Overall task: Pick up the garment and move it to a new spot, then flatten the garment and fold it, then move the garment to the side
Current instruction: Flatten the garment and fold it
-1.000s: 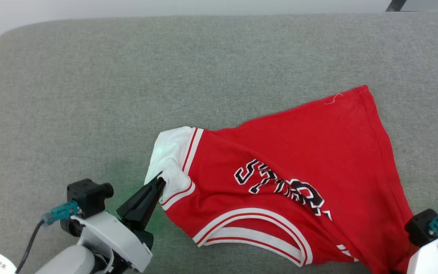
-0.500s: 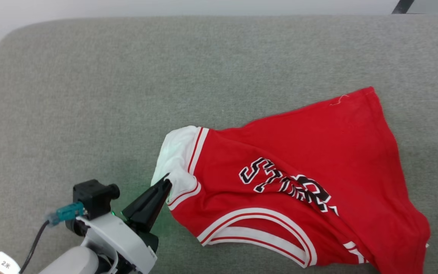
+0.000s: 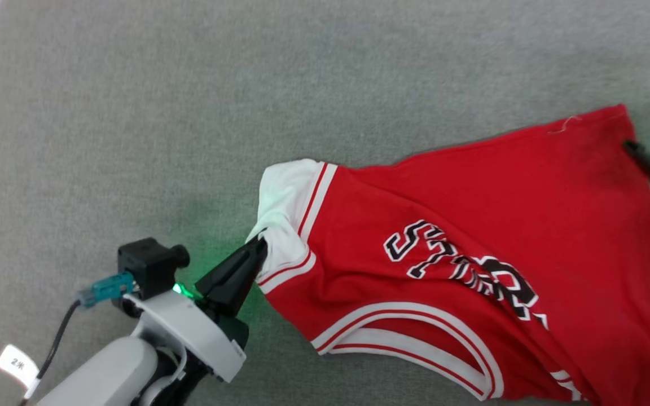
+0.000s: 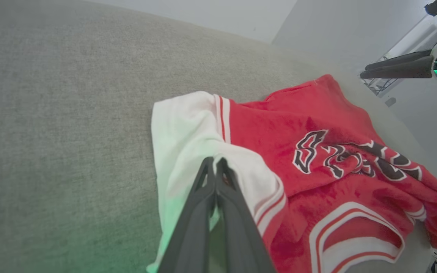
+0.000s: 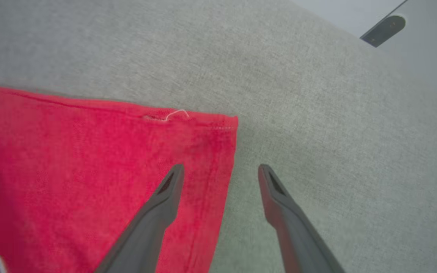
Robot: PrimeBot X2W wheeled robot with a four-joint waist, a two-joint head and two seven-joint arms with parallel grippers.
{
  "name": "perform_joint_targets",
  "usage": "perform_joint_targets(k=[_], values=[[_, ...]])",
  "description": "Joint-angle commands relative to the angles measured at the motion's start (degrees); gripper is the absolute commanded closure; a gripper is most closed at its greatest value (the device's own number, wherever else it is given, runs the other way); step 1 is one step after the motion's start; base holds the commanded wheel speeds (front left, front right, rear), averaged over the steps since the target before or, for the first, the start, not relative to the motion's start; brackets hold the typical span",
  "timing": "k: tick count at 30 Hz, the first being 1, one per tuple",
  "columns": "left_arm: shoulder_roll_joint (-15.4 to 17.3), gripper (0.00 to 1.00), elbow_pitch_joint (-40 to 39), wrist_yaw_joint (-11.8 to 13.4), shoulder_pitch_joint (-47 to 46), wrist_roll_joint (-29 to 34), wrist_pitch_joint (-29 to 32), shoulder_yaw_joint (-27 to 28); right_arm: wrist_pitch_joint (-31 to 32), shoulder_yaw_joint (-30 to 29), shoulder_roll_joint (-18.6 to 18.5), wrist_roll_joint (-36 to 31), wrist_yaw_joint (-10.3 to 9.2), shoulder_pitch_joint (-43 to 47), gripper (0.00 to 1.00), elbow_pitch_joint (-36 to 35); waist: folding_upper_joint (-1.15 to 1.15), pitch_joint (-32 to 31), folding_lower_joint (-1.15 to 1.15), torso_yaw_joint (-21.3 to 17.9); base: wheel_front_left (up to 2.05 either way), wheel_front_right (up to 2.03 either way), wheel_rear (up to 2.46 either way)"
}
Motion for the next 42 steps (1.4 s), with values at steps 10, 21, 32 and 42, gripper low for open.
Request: perform_joint_targets(k=[10,21,32,42], values=[[-2.80,1.00,3.69,-2.49,-4.02,1.21,-1.33,-0.69,-0.86,6.90,-1.80,-0.57,-0.08,-7.22,0.00,15.31,0.00,5.34,0.00,3.88,0.00,0.00,0.00],[-3.41,1.00,6.19,-3.48,-4.60,0.42,-2.35,-0.41,-3.39,9.43,-2.05,2.27,-0.09,-6.69,1.00,18.25,0.00,3.02,0.00,3.11,0.00,0.00,0.00],[-1.74,1.00,6.39,-2.52,-12.82,3.46,-2.49,3.10,-25.16,-4.21,5.62,0.78,-0.09,-14.08,1.00,23.56,0.00,0.00,0.00,1.67,0.00,0.00,0.00],[-6.03,1.00,16.07,-5.32,-38.29,-7.43,3.43,11.79,-38.31,-17.71,14.81,-5.33,-0.08,-33.91,1.00,33.02,0.00,5.13,0.00,-1.01,0.00,0.00,0.00]])
